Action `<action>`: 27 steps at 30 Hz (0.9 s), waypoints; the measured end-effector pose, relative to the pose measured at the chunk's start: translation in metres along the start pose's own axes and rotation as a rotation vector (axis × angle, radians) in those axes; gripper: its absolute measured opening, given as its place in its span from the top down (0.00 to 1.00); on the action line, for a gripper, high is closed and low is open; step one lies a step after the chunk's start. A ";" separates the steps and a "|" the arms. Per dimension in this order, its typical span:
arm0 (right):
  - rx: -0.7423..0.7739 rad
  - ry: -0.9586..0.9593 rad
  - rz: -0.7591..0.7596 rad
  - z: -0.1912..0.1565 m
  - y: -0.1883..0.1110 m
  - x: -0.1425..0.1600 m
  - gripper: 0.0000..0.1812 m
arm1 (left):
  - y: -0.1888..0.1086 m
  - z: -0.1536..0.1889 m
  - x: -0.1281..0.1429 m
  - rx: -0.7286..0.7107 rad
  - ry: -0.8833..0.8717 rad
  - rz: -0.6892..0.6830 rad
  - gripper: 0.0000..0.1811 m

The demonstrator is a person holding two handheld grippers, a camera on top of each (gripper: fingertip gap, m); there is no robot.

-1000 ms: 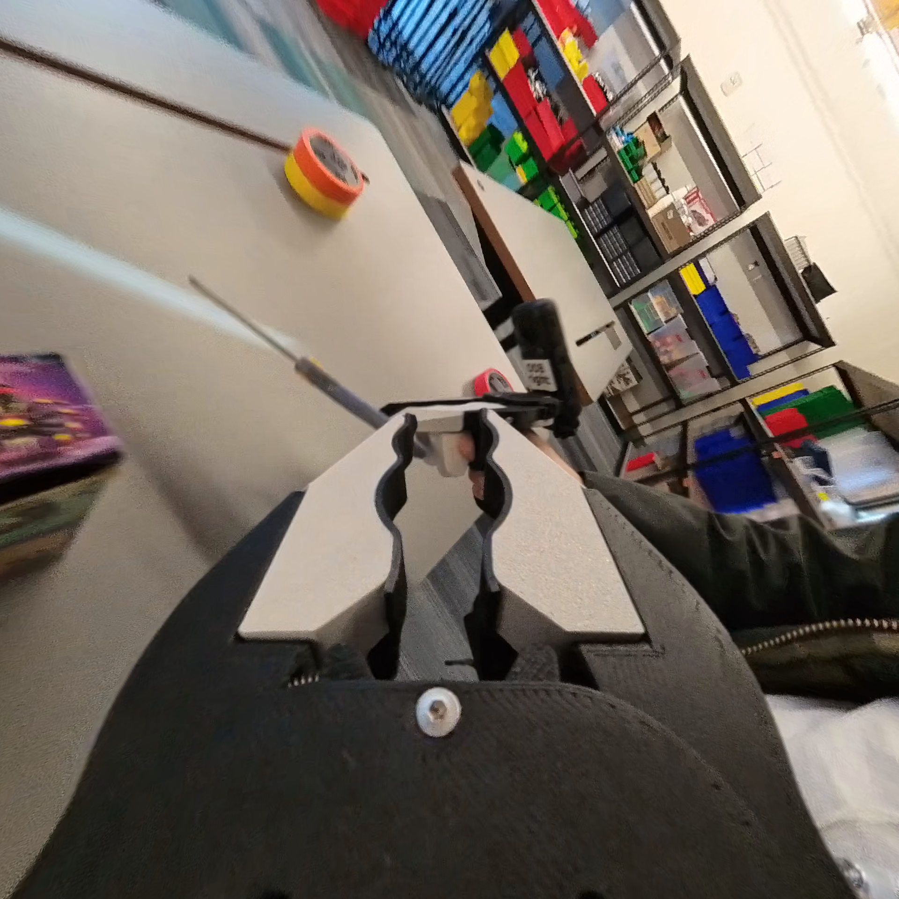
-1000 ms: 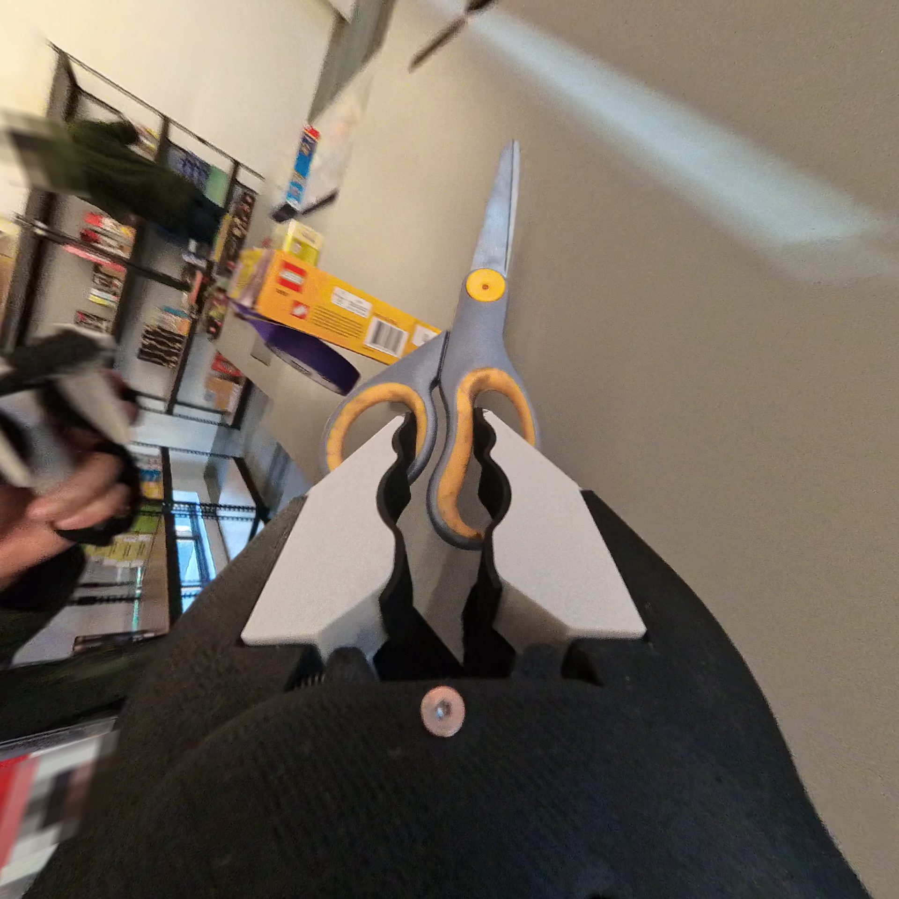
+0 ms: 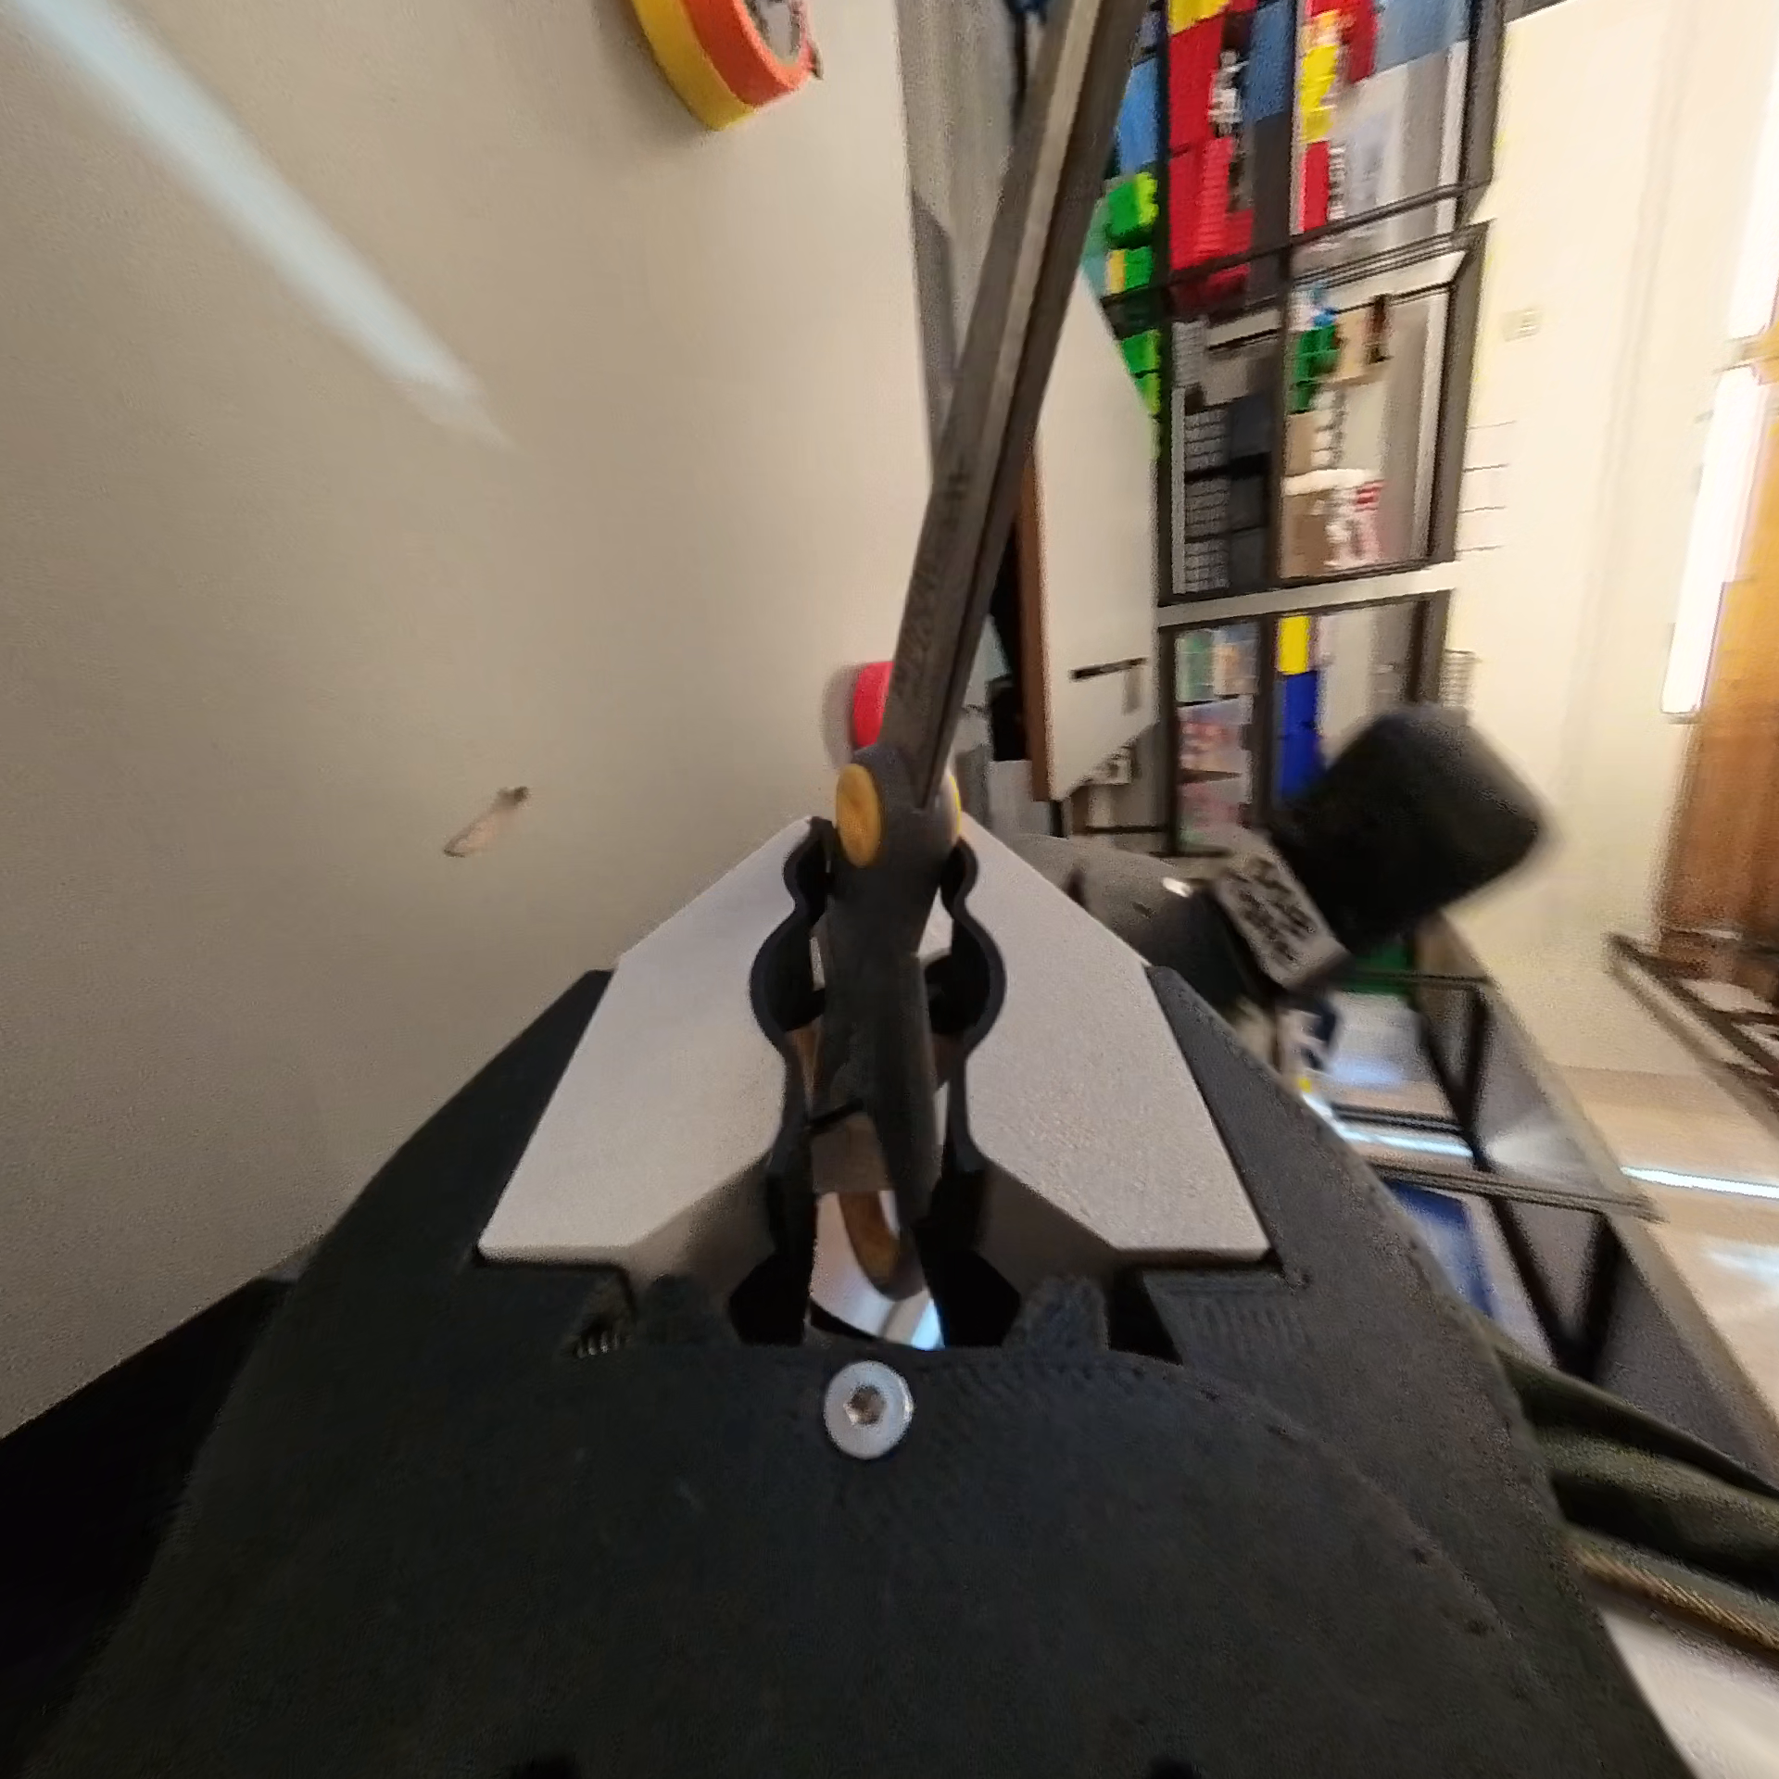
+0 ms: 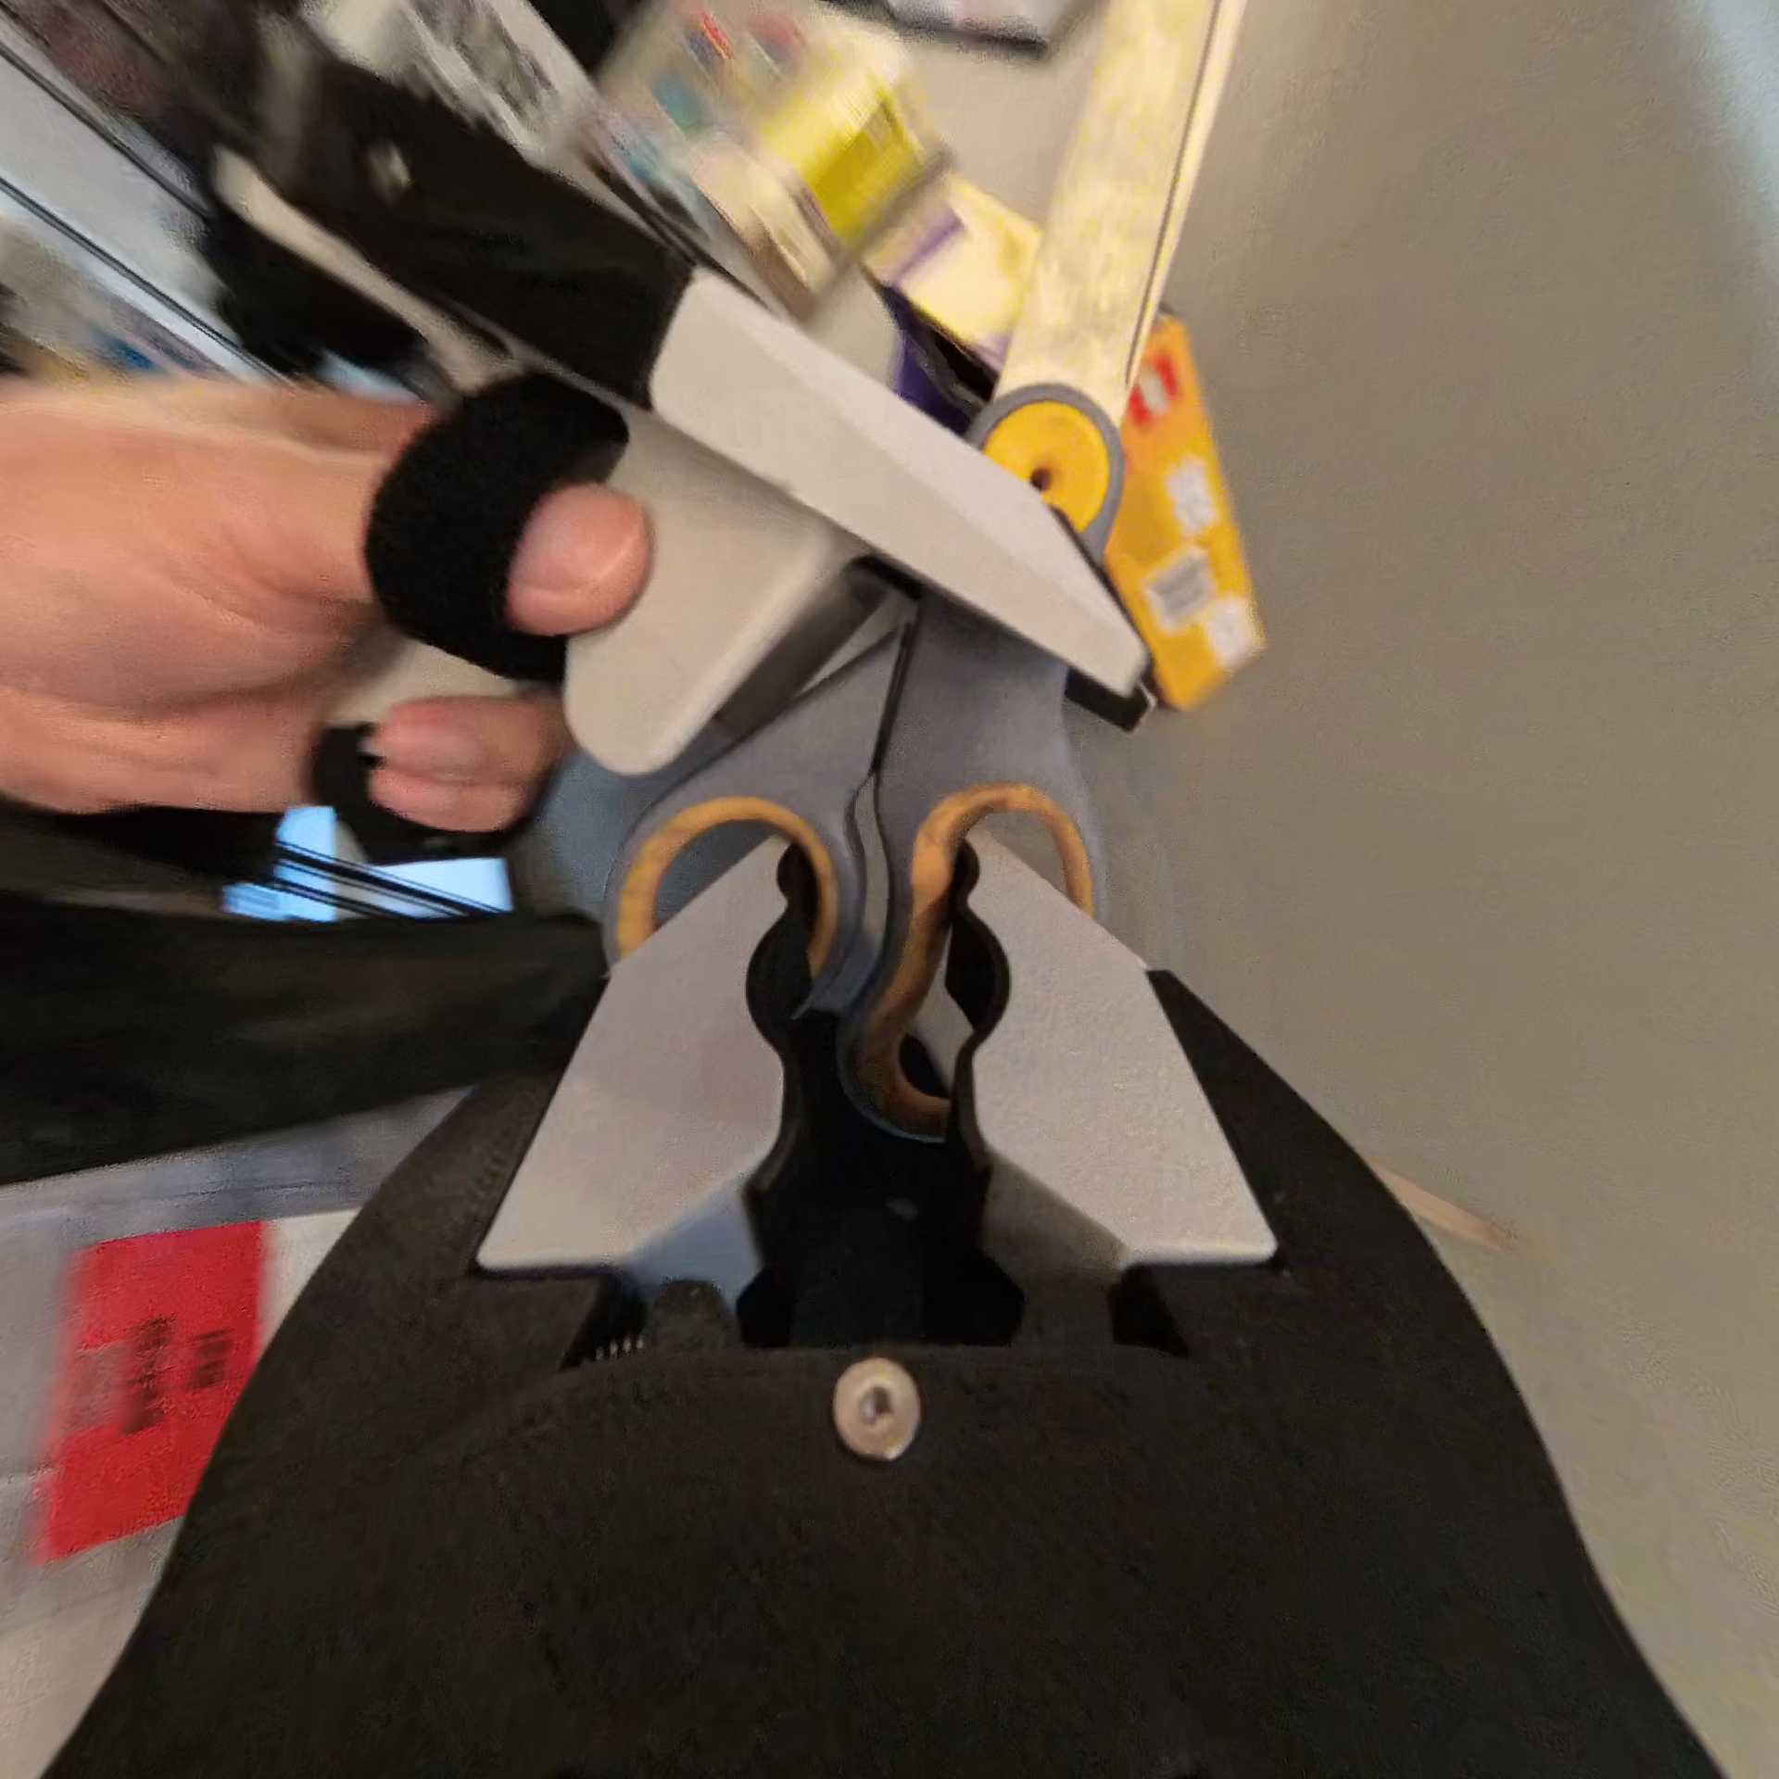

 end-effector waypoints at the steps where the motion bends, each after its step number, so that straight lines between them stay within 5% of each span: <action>1: -0.110 0.070 0.047 -0.003 -0.001 -0.002 0.87 | -0.006 0.003 -0.003 0.047 -0.006 -0.004 0.86; 4: -0.289 0.215 0.144 -0.002 -0.008 -0.007 0.88 | -0.037 0.010 -0.014 0.101 0.089 0.062 0.86; 8: -0.397 0.165 0.168 -0.012 -0.015 -0.012 0.88 | -0.075 0.003 -0.011 0.078 0.263 0.127 0.80; 12: -0.620 0.176 0.137 -0.037 -0.016 -0.020 0.88 | -0.085 -0.009 -0.003 0.212 0.142 0.142 0.79; 16: -0.746 0.312 0.137 -0.040 -0.012 -0.026 0.85 | -0.100 -0.020 -0.005 0.186 0.146 0.190 0.80; 27: -0.765 0.448 0.111 -0.030 -0.004 -0.017 0.79 | -0.157 -0.063 0.006 0.110 0.049 0.316 0.82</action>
Point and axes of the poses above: each gripper's, where its closed fingertips meet, y out along the fingers, x out of its underside, z = x × y across the jaws, the point moved 6 cm from there along -y, back along the fingers, and after that the axes turned 6 degrees about y, right-handed, at the moved point
